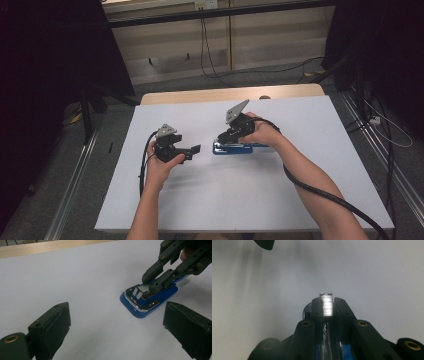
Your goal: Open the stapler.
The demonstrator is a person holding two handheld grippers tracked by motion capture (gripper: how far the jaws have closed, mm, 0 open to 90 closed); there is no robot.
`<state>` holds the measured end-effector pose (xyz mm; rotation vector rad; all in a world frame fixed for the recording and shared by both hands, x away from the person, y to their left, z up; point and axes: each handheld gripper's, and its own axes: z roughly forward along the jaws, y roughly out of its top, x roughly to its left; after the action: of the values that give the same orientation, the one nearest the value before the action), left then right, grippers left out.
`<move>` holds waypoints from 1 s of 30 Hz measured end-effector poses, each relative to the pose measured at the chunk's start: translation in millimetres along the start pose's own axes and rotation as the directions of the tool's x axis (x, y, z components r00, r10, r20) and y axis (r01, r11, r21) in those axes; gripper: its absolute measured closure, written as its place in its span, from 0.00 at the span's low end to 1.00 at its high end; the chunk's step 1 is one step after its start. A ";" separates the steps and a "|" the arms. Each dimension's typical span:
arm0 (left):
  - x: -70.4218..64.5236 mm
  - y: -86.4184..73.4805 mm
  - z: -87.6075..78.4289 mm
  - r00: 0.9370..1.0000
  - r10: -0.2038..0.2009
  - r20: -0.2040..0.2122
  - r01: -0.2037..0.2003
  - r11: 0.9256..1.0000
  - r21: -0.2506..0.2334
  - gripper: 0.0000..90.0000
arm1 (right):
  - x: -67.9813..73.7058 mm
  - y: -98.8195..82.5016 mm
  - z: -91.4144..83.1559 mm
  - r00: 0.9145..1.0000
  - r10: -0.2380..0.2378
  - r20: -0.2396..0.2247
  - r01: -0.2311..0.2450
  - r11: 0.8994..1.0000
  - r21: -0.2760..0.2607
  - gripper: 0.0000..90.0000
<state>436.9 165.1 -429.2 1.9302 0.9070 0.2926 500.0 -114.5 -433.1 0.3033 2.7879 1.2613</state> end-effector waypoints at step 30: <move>-6.0 0.2 11.9 1.000 0.012 0.024 -0.012 1.000 -0.003 0.09 | 25.3 -22.8 -50.3 0.951 0.218 0.219 -0.198 0.974 -0.109 0.30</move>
<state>439.3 153.0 -434.2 1.9333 0.8786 0.2769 464.8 -161.0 -416.4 0.7063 2.5509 1.2890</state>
